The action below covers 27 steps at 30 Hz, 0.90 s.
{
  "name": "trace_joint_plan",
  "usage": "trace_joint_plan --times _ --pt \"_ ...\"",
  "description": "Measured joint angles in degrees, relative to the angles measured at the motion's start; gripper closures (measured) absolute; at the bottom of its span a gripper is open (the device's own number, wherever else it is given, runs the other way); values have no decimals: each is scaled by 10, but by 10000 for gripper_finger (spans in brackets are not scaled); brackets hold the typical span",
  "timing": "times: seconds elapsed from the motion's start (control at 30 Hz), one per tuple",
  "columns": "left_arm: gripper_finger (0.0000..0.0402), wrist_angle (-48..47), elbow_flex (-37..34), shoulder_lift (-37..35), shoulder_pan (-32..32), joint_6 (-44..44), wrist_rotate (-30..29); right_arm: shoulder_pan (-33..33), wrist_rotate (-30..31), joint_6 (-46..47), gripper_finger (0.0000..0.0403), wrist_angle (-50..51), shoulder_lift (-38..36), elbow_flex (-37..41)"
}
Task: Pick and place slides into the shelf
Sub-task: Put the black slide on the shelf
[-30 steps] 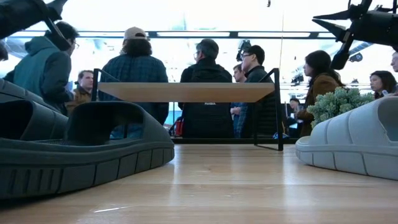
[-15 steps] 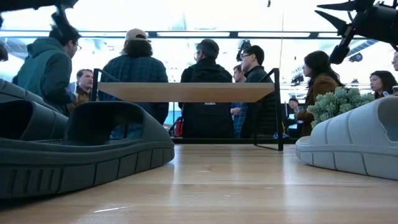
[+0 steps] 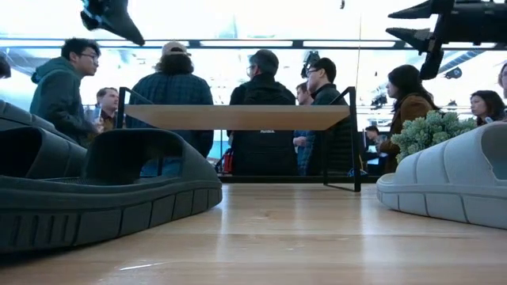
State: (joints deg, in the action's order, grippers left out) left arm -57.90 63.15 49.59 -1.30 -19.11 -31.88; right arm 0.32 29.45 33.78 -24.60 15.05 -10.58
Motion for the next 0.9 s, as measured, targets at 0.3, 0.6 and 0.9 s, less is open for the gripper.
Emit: trace_joint_plan --times 0.3,0.6,0.9 --pt "402 -87 60 65 15 27 44 0 22 15 284 308 3 -153" --pt "402 -270 59 138 73 35 64 0 23 41 284 577 49 -283" --pt "402 -323 60 175 312 -204 71 0 23 63 284 617 82 -303"
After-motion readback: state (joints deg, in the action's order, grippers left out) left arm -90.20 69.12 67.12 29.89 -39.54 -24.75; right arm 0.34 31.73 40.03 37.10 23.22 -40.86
